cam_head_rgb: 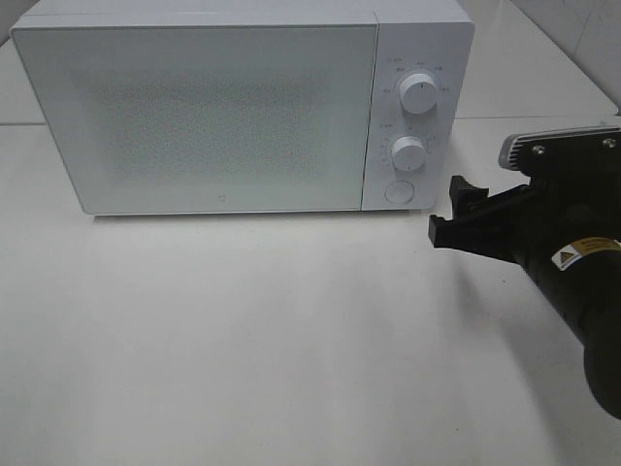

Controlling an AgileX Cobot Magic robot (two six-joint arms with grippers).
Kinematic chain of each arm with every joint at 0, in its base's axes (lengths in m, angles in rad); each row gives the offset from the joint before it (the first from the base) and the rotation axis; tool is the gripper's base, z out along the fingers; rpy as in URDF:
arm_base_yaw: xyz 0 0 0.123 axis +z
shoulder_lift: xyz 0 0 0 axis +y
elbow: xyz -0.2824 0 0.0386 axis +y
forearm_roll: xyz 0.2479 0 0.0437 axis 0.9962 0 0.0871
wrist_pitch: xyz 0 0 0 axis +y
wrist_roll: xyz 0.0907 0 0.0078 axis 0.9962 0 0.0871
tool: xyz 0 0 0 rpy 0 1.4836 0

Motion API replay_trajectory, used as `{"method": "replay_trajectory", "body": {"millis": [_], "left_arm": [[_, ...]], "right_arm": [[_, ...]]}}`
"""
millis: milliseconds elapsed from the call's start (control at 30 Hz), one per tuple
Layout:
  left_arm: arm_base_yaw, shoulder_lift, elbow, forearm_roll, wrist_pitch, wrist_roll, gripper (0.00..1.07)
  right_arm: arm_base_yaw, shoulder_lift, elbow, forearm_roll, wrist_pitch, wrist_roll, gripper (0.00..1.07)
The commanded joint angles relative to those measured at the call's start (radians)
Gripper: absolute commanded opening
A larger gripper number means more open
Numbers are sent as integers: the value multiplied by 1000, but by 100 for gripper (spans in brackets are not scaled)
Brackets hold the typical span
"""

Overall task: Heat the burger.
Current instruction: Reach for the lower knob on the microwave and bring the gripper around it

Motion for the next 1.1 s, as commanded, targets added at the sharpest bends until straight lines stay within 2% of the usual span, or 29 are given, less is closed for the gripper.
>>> {"method": "replay_trajectory", "body": {"millis": [33,100,367,767,900,1100], "left_arm": [[1,-21,3,-2,2,-2,100],[1,-21,3,-2,2,-2,100],[1,-21,3,-2,2,-2,100],[1,-21,3,-2,2,-2,100],[1,-21,3,-2,2,-2,100],[1,-21,3,-2,2,-2,100]], "right_arm": [[41,17,-30,43,-125,-27,75],[87,41,-69,83,-126,-49,75],[150,102,-167,153,-121,-96,75],[141,121,-215,167,-112,-104,75],[104,178,-256,130,-110,-104,75],[99,221,-314,125,-110,-104,75]]}}
